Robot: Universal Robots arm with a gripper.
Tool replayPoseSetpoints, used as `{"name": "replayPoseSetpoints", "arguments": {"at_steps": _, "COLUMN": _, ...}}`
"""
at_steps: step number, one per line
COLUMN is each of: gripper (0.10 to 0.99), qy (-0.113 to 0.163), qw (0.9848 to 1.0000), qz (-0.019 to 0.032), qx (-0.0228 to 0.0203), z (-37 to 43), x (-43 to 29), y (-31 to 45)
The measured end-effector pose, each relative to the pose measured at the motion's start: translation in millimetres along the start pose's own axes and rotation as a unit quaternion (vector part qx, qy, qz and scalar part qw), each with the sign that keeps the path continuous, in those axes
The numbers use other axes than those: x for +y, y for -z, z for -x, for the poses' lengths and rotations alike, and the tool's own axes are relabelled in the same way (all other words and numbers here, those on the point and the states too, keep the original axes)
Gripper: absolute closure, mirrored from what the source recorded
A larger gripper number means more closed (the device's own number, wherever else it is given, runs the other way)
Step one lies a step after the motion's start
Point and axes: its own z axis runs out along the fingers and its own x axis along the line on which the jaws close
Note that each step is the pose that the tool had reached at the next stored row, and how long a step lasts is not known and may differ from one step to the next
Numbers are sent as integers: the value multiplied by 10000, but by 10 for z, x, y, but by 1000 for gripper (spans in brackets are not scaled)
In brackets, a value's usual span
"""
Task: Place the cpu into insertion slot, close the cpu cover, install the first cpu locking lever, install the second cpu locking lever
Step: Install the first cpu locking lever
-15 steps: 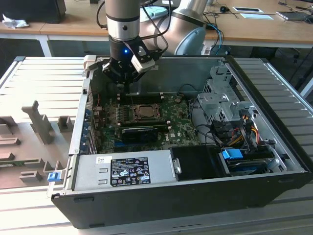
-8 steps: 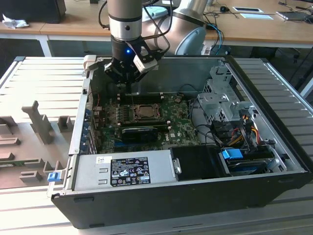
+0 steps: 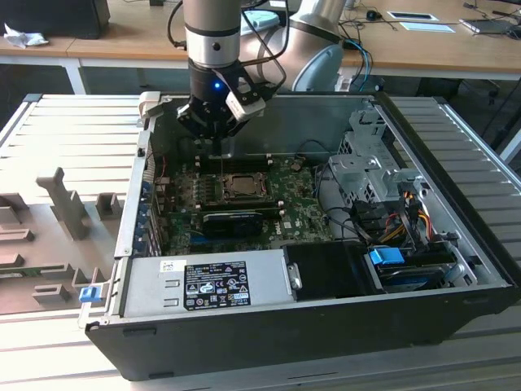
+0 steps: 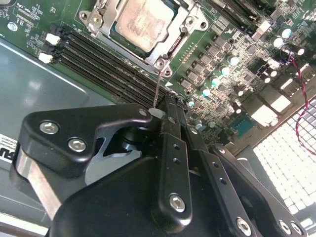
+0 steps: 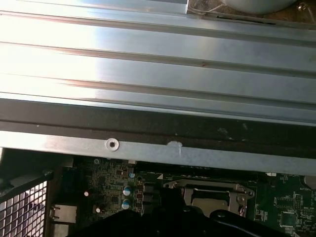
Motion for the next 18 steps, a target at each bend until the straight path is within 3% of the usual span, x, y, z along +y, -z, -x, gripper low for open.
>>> {"name": "replayPoseSetpoints", "arguments": {"at_steps": 4, "gripper": 980, "qy": 0, "qw": 10000, "qz": 0, "qx": 0, "z": 32, "x": -3, "y": -1}}
{"name": "replayPoseSetpoints", "arguments": {"at_steps": 13, "gripper": 980, "qy": 0, "qw": 10000, "qz": 1, "qx": 0, "z": 194, "x": -20, "y": -38}}
{"name": "replayPoseSetpoints", "arguments": {"at_steps": 15, "gripper": 980, "qy": 0, "qw": 10000, "qz": 27, "qx": -2, "z": 206, "x": -23, "y": -50}}
{"name": "replayPoseSetpoints", "arguments": {"at_steps": 18, "gripper": 980, "qy": 0, "qw": 9999, "qz": 126, "qx": -13, "z": 209, "x": -27, "y": -72}}
